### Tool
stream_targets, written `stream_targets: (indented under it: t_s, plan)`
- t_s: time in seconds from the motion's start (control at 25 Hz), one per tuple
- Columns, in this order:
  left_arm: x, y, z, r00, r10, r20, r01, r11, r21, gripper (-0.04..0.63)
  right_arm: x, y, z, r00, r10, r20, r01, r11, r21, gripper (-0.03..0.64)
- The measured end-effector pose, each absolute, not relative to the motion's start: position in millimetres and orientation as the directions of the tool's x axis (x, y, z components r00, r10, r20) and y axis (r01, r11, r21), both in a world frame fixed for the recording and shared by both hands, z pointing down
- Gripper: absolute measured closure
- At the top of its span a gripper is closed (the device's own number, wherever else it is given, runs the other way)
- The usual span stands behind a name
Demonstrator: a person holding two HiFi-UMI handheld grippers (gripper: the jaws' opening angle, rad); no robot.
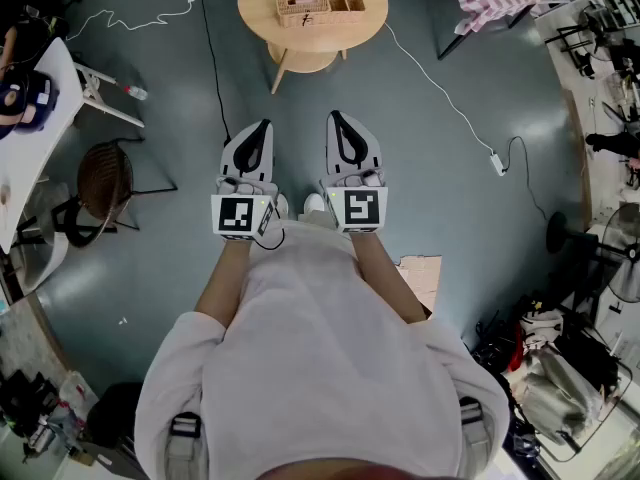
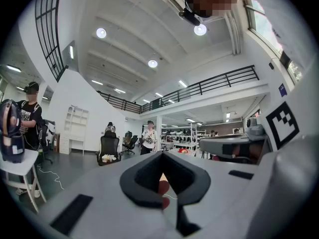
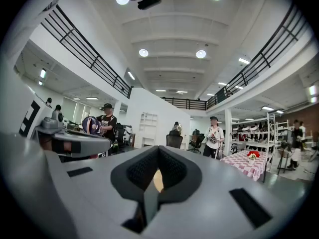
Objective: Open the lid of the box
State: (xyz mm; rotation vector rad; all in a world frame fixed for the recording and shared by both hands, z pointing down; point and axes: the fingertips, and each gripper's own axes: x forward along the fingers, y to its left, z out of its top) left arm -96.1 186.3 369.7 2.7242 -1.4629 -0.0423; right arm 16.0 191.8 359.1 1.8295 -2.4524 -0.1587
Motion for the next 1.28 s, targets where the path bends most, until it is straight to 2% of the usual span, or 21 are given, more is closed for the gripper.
stream_targets:
  t_s: [0.76, 0.96, 1.28]
  plan:
    - [-74, 156, 380, 0.481, -0.877, 0.007, -0.877, -0.481, -0.007, 0.600, 80, 163, 369, -0.266, -0.963, -0.047, -0.960, 0.261, 0.099, 0.620]
    - [-76, 134, 385, 0.435, -0.900, 0.014, -0.900, -0.435, 0.000, 0.600, 93, 132, 393, -0.276, -0.961, -0.010, -0.958, 0.275, 0.084, 0.620]
    - [-69, 58, 404, 0.441, -0.897, 0.029, -0.897, -0.441, 0.007, 0.600, 91, 52, 438, -0.286, -0.956, 0.072, -0.954, 0.291, 0.078, 0.620]
